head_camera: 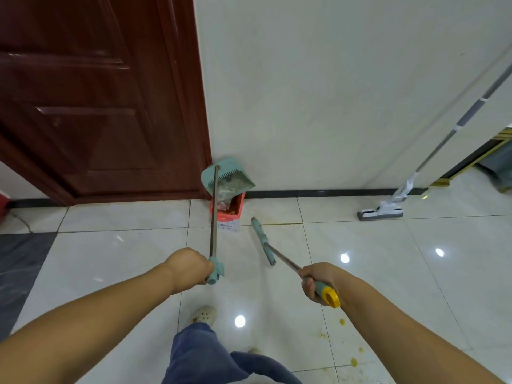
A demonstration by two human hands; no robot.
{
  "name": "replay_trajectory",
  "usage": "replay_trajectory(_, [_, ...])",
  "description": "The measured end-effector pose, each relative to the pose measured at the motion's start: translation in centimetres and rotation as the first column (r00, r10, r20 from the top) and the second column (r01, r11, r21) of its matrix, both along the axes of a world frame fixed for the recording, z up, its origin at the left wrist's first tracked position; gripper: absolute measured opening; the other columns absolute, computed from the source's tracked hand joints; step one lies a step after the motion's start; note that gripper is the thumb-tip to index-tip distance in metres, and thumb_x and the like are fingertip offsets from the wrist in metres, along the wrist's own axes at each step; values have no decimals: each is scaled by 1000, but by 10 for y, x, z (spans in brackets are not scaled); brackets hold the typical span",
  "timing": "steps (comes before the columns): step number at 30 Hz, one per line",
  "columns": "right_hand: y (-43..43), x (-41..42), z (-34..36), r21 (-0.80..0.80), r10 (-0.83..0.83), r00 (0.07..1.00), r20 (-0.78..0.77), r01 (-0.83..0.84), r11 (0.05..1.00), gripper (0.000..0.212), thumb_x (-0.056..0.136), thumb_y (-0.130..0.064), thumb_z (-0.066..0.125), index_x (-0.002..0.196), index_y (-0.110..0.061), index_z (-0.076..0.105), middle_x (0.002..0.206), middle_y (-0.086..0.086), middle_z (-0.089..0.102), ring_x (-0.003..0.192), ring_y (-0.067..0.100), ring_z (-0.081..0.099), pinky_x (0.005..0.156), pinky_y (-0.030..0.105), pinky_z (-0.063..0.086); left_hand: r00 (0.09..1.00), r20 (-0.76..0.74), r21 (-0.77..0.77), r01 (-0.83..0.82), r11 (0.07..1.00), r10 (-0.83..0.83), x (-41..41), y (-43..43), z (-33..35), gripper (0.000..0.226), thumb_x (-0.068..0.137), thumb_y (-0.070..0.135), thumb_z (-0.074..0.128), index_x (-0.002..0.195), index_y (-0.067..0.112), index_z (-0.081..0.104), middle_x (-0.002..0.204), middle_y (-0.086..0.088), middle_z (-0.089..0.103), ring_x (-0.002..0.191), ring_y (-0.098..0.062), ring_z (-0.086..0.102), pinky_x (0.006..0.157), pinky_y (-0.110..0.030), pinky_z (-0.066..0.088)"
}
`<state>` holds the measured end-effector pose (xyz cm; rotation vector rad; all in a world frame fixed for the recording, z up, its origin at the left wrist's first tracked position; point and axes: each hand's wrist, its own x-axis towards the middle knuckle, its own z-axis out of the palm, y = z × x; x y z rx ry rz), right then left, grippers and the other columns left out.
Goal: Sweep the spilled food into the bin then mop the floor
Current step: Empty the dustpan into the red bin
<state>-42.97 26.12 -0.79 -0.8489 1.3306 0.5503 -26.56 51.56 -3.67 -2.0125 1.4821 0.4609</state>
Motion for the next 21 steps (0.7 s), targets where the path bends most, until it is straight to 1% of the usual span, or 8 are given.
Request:
replay_trajectory(3, [2,1,1,1,-12,1000,8,12,1000,15,96,-7,49,82,-2,47,41,8,44,23,11,40,27,13,37,999,31,-48,-7,999,9,8,0,15,34,98,34,39,117,10,52,109,-11,64,94,-28,63,67,-33,41])
replay_trajectory(6, [5,2,2,13,-27,999,18,27,1000,12,95,-7,50,84,-1,49,42,9,45,23,12,41,27,13,38,999,45,-55,4,999,-2,9,4,26,35,98,36,39,118,11,51,110,-10,64,94,-28,63,66,-33,40])
replay_trajectory(10, [14,5,6,0,-30,999,24,30,1000,12,95,-7,51,84,-1,49,41,9,45,23,11,40,28,12,38,999,43,-61,-12,998,14,0,16,37,36,99,36,38,121,10,49,113,-10,62,96,-27,63,73,-34,47])
replay_trajectory(13, [22,6,9,-48,2,1000,22,-1,999,13,94,-7,52,83,-1,49,40,9,46,22,13,40,28,13,37,998,48,-100,-31,994,36,-6,30,42,39,100,39,35,126,11,45,118,-10,60,100,-27,62,76,-33,47])
replay_trajectory(15, [27,8,12,-89,60,998,31,-57,994,14,95,-7,51,83,-1,48,46,11,47,22,13,40,28,13,37,996,47,-128,-65,990,72,-11,40,44,42,99,42,33,128,13,43,120,-8,60,102,-25,61,75,-32,45])
replay_trajectory(17, [32,12,15,-164,171,984,47,-162,973,11,96,-6,48,85,-3,49,57,11,46,23,11,40,30,12,37,992,51,-146,-109,983,118,-17,50,46,44,98,46,32,127,15,42,119,-7,60,101,-24,61,76,-32,46])
replay_trajectory(19, [37,17,17,-277,331,942,50,-305,911,6,95,-2,44,92,-4,49,61,10,44,26,11,40,34,13,36,985,53,-184,-155,971,167,-20,58,43,44,98,48,31,126,16,43,117,-5,61,99,-22,62,73,-31,45])
replay_trajectory(21, [40,22,14,-394,493,870,26,-444,805,12,94,1,42,102,-5,49,61,10,43,34,14,41,37,17,36,969,59,-238,-219,946,239,-23,62,40,44,97,50,32,124,17,44,114,-3,62,97,-21,63,70,-30,43])
